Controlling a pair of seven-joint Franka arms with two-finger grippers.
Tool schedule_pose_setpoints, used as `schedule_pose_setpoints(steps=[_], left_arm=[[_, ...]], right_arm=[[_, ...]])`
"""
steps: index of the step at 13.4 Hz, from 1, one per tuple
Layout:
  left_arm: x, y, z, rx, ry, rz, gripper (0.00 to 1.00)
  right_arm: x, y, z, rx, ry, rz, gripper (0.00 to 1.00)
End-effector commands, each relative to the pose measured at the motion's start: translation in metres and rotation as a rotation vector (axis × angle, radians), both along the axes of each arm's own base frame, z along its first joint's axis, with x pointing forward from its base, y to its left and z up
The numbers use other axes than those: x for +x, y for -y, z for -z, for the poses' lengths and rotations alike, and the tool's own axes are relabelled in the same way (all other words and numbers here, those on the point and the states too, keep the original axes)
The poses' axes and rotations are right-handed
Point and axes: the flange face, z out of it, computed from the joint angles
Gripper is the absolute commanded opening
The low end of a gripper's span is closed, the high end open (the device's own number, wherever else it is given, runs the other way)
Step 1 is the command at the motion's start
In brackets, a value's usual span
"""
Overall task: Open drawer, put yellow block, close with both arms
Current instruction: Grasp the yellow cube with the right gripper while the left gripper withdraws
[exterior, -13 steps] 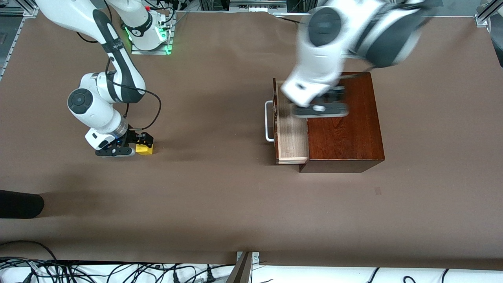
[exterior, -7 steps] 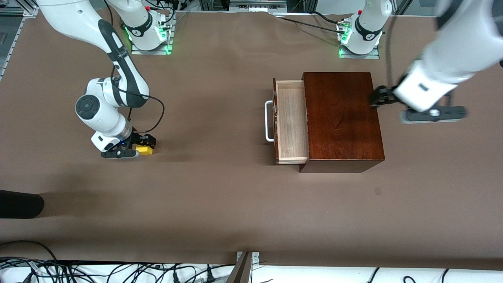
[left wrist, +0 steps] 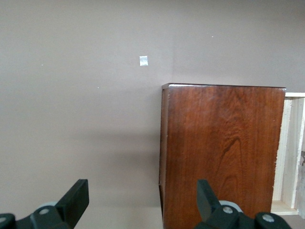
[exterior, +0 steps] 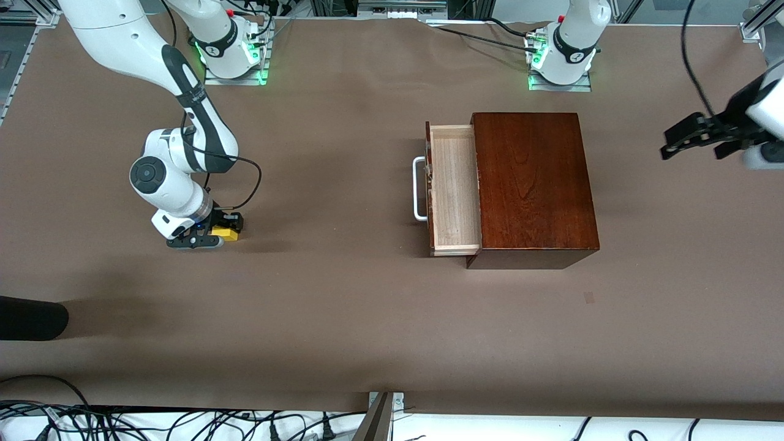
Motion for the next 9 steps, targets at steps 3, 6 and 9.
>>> schedule_pose_setpoints(steps=[3, 6, 9], left_arm=[[-0.033, 0.025, -0.008, 0.001, -0.038, 0.063, 1.00], [-0.027, 0.030, -0.012, 0.041, -0.028, 0.077, 1.00], [-0.024, 0.029, -0.010, 0.042, -0.031, 0.074, 1.00]], right_arm=[[0.039, -0.018, -0.079, 0.021, -0.074, -0.034, 0.00], [0.057, -0.061, -0.140, 0.046, -0.077, -0.109, 0.00], [0.060, -0.135, -0.206, 0.067, -0.073, -0.246, 0.00]])
